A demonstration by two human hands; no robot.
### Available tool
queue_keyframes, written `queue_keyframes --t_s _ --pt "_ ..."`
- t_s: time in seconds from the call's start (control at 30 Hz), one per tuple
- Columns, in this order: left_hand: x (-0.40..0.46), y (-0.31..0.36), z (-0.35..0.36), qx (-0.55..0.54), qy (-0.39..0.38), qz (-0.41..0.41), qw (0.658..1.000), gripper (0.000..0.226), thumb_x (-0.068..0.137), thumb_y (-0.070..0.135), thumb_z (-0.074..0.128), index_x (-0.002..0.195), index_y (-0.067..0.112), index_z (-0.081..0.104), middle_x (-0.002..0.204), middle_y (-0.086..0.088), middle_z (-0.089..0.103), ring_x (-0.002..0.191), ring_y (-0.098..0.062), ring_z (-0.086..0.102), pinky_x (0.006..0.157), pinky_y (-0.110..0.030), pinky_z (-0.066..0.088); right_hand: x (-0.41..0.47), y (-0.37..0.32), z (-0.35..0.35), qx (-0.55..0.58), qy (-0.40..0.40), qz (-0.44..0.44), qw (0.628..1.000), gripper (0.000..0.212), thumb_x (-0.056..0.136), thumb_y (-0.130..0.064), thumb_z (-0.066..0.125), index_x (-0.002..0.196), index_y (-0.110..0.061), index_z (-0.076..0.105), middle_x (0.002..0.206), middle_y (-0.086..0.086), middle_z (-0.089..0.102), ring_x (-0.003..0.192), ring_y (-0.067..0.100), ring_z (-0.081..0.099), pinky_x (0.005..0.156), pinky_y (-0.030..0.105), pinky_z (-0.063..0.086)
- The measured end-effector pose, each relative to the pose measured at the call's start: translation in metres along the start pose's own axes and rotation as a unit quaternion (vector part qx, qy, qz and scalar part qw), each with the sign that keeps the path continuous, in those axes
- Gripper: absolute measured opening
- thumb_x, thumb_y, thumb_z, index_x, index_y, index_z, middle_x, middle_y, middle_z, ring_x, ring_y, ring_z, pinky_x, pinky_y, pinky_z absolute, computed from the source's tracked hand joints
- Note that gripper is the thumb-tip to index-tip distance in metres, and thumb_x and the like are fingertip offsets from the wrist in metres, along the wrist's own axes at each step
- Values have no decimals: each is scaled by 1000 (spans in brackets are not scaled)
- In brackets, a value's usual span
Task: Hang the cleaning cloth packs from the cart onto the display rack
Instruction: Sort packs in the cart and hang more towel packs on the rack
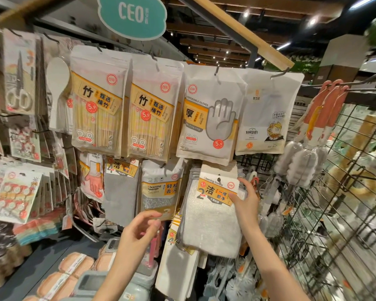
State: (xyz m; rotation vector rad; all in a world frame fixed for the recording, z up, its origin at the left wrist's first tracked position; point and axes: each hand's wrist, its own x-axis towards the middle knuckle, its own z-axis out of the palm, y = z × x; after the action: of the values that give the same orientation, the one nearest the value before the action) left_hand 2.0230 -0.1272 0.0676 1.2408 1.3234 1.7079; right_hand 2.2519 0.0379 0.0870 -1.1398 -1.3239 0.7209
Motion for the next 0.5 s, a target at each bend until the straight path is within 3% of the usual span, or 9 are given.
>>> queue_keyframes --t_s 0.2,0.5 --pt "3 0 -1 -1 -3 4 1000 15 89 2 60 95 13 69 78 -6 70 66 -14 61 61 -21 48 14 1 17 -103 81 15 991 41 78 -21 74 113 -29 56 115 -1 58 102 14 52 68 29 36" --pt "7 -5 -11 -18 -2 0 1000 16 89 1 60 93 13 69 78 -13 68 67 -12 61 62 -16 50 32 13 29 -198 109 13 974 40 80 -26 73 113 -27 50 116 2 58 105 25 55 78 44 49"
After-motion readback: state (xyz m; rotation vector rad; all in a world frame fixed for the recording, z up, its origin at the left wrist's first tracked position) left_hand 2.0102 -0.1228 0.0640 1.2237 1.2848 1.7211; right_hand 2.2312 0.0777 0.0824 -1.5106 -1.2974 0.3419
